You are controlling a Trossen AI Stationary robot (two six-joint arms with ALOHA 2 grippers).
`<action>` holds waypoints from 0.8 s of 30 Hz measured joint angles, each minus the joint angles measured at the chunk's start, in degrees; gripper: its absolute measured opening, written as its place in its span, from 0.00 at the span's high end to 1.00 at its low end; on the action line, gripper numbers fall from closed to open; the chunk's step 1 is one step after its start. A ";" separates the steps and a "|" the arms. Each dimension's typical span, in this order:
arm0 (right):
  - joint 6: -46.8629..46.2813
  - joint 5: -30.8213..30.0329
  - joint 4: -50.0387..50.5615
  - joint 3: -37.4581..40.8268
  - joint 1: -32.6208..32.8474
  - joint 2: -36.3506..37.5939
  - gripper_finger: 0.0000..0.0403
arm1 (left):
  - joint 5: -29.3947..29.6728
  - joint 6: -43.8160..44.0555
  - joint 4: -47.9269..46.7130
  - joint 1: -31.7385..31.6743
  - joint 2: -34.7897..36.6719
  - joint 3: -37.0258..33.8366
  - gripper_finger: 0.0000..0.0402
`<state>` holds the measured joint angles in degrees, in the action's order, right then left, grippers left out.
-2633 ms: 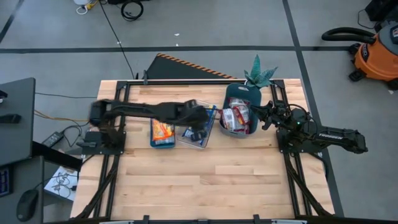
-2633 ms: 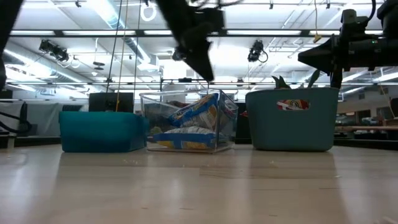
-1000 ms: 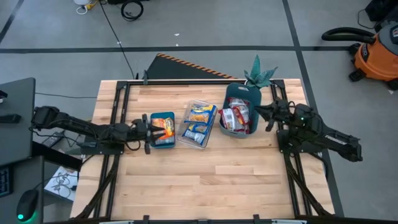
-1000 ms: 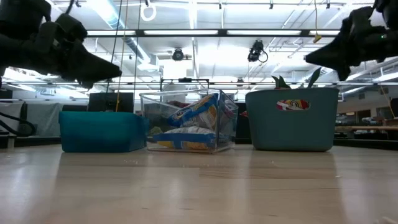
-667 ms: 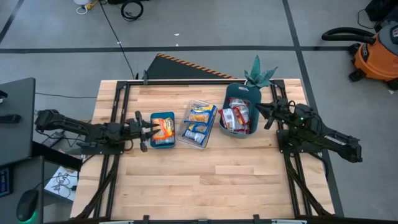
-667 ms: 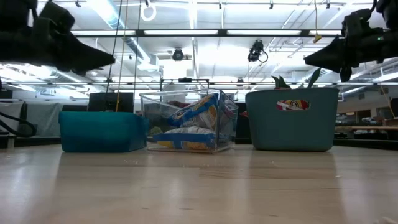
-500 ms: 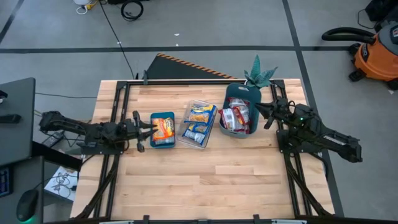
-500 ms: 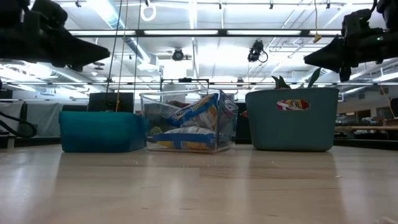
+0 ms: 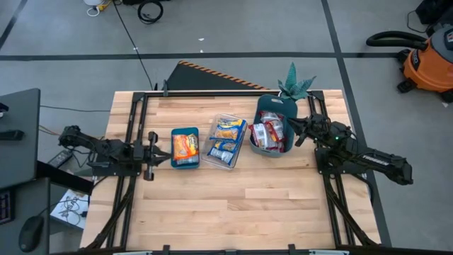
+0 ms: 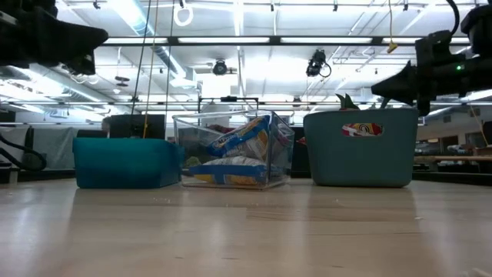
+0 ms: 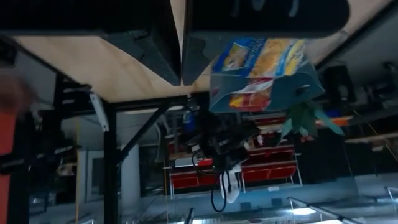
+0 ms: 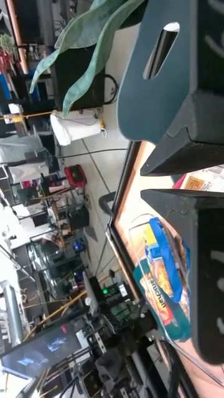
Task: Sort Maruchan noodles
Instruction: Return to Home Position
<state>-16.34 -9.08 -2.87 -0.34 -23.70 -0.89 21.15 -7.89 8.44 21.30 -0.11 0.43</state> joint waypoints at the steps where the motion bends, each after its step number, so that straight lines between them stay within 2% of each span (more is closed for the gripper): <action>1: 0.00 0.02 -0.02 0.00 0.00 0.00 0.88 | 0.00 1.12 0.25 0.28 -0.18 0.00 0.95; 6: 0.00 0.11 -0.02 0.00 0.00 0.00 0.88 | 0.01 8.67 0.54 0.46 -0.61 0.00 0.95; 24: 0.00 0.15 -0.02 0.00 0.00 0.00 0.88 | 0.02 8.72 0.53 0.44 -0.62 -0.02 0.94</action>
<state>-16.34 -8.93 -2.90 -0.34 -23.70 -0.89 21.17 0.84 8.97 21.74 -0.73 0.40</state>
